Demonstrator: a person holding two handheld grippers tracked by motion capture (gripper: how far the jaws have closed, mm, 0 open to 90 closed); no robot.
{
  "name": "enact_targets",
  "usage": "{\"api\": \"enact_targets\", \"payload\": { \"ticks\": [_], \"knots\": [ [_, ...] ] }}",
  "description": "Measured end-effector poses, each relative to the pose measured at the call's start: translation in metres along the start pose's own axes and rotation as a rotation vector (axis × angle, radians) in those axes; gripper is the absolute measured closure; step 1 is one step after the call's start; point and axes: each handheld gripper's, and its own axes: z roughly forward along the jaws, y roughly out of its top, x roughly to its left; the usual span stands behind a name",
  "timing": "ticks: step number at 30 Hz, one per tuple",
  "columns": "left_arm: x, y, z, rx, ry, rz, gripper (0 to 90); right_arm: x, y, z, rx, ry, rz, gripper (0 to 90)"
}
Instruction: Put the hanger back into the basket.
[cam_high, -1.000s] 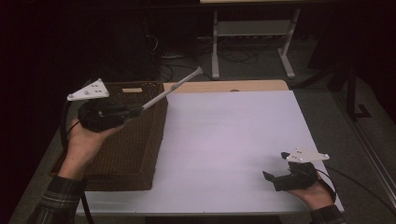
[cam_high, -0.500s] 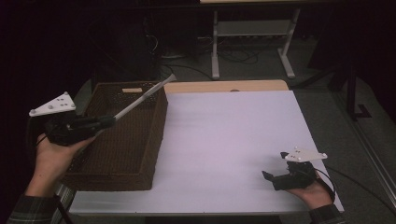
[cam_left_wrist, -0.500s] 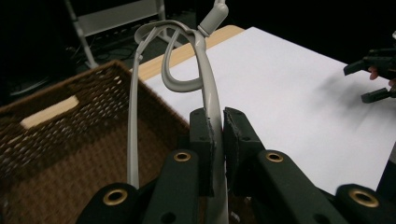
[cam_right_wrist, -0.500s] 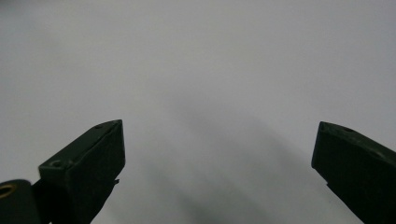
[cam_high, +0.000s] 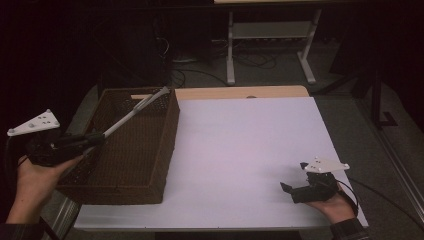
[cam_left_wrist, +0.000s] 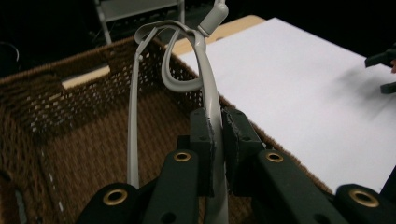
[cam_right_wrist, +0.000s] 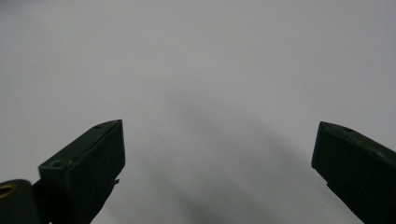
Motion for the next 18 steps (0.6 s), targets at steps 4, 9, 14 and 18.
{"api": "enact_targets", "payload": {
  "ticks": [4,9,14,18],
  "knots": [
    [0.005,-0.006,0.007,0.022,0.003,-0.014,83.1,0.000,0.000,0.001,0.004,0.000,-0.001,2.3],
    [0.013,-0.012,0.018,0.046,-0.003,-0.032,83.1,-0.001,0.000,0.001,0.004,0.001,0.000,2.3],
    [0.018,-0.015,0.022,0.053,-0.015,-0.025,83.0,-0.001,0.000,0.000,0.001,0.000,0.000,2.3],
    [0.022,-0.020,0.023,0.077,-0.018,-0.029,83.0,-0.001,0.000,0.001,0.002,0.001,-0.001,2.3]
  ]
}}
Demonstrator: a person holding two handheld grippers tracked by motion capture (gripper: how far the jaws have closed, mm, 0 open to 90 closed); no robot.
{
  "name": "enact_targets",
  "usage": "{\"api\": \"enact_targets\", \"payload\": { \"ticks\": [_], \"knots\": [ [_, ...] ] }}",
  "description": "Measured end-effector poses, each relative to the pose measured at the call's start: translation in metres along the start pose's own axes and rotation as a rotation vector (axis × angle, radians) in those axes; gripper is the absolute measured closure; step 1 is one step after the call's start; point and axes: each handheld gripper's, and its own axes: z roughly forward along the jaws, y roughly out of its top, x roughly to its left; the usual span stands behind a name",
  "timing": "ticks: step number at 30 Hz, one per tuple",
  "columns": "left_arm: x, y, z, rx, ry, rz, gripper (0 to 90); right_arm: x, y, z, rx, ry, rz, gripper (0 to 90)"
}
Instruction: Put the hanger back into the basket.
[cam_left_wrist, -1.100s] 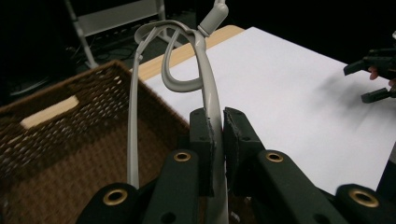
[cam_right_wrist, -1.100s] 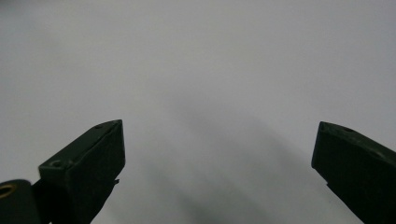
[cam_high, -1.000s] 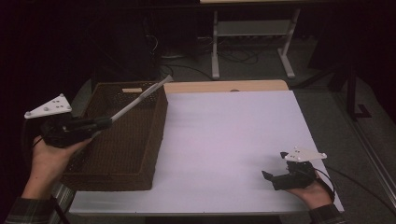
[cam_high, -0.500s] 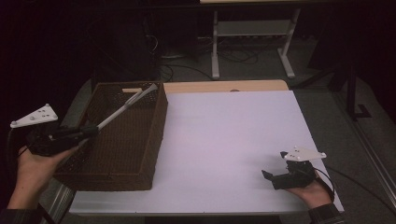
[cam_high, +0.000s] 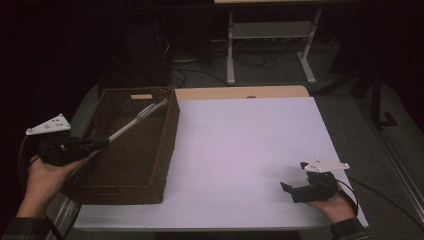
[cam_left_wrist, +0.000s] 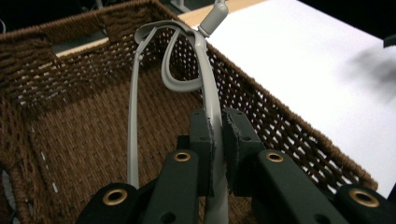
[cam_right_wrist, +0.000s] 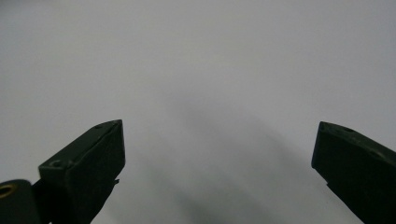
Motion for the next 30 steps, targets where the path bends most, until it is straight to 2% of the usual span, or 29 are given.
{"api": "enact_targets", "payload": {
  "ticks": [4,5,8,9,20,25,30],
  "knots": [
    [0.006,-0.006,0.006,0.018,0.001,-0.012,82.9,0.000,0.000,0.000,-0.001,-0.001,-0.001,2.3],
    [0.008,-0.008,0.008,0.024,-0.012,-0.017,82.9,0.000,0.000,0.000,0.000,-0.001,0.000,2.3],
    [0.009,-0.009,0.012,0.041,-0.017,-0.004,82.9,-0.001,0.000,0.000,0.001,-0.002,0.001,2.3],
    [0.011,-0.011,0.016,0.048,-0.031,0.000,82.9,-0.001,0.000,0.000,0.001,-0.002,0.001,2.4],
    [0.021,-0.017,0.017,0.043,-0.050,-0.012,82.5,-0.001,0.000,0.000,0.000,-0.002,0.003,2.3],
    [0.027,-0.022,0.016,0.059,-0.034,-0.026,81.0,-0.001,0.000,0.000,0.000,-0.003,0.004,2.3],
    [0.030,-0.025,0.015,0.046,-0.023,-0.039,77.0,-0.001,0.000,0.000,0.001,-0.004,0.004,2.3]
  ]
}}
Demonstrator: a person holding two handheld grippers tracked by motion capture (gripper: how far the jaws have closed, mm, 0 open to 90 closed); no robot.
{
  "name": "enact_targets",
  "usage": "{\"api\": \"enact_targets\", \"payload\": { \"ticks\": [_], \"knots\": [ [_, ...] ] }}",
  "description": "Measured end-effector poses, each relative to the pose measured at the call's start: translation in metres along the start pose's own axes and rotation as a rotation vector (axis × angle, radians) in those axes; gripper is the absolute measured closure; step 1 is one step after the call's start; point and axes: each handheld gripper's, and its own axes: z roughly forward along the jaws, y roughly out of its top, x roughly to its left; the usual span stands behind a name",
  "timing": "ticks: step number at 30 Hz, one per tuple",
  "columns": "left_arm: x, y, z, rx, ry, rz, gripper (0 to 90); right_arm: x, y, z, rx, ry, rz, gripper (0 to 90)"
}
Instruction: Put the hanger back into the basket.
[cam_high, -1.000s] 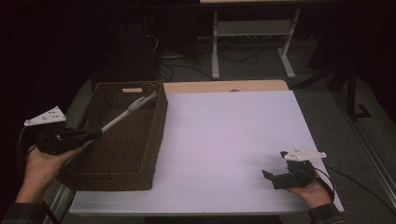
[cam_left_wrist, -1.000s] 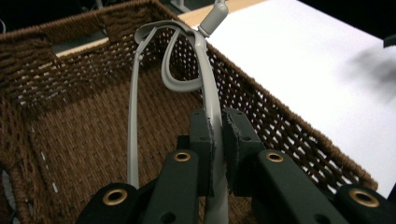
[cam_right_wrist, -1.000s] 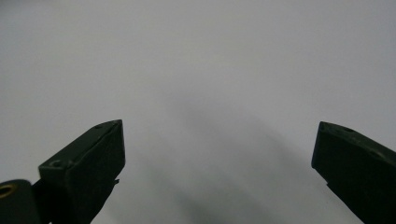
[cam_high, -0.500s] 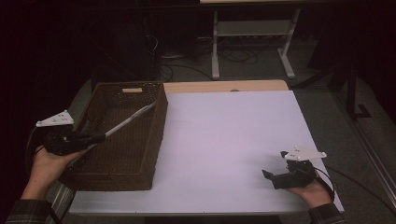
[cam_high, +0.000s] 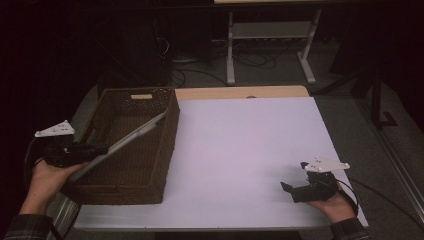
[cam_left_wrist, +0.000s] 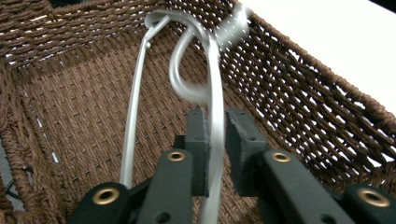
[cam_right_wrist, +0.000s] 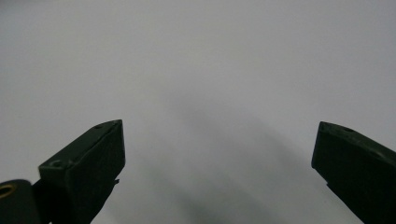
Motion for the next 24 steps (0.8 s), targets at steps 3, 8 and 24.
{"api": "enact_targets", "payload": {
  "ticks": [3,8,24],
  "knots": [
    [0.001,0.000,0.000,0.003,0.000,-0.001,76.7,0.000,0.000,0.000,0.000,-0.002,0.001,2.3],
    [-0.001,0.002,0.002,-0.011,-0.001,0.001,70.1,0.000,0.000,-0.001,-0.005,-0.002,0.000,2.3],
    [-0.018,0.020,0.020,-0.030,0.032,0.011,19.7,0.001,0.002,-0.003,-0.019,-0.004,-0.002,2.3]
  ]
}}
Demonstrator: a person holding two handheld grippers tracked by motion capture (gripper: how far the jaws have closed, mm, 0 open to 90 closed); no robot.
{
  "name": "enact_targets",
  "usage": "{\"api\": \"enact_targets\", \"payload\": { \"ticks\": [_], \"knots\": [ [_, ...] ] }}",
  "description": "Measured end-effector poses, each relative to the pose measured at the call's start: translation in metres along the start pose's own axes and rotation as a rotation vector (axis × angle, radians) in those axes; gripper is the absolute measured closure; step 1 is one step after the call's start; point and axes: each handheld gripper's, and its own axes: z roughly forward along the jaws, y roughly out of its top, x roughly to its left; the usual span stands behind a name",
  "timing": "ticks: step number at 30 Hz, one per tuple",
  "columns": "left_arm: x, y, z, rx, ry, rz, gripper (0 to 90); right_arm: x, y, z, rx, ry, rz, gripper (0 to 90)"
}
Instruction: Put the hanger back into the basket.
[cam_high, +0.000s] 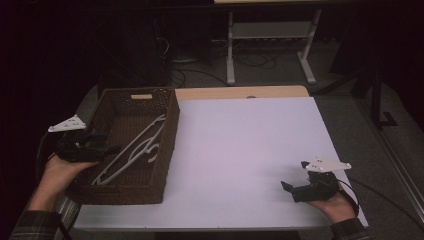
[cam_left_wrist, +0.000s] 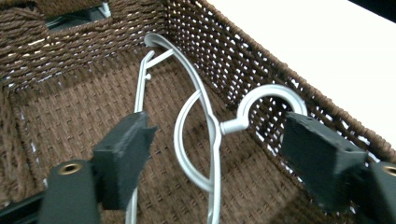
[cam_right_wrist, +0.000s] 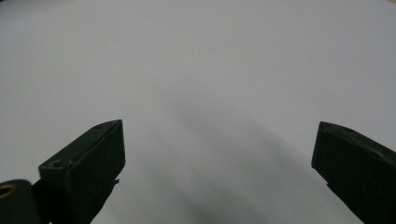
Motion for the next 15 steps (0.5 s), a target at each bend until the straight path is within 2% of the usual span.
{"api": "enact_targets", "payload": {
  "ticks": [5,15],
  "knots": [
    [-0.012,0.011,0.006,-0.016,-0.005,0.009,15.0,0.000,0.000,-0.001,-0.005,0.001,-0.002,2.3],
    [-0.046,0.033,0.031,-0.016,-0.067,0.062,13.4,0.001,0.004,-0.004,-0.021,0.007,-0.011,2.3]
  ]
}}
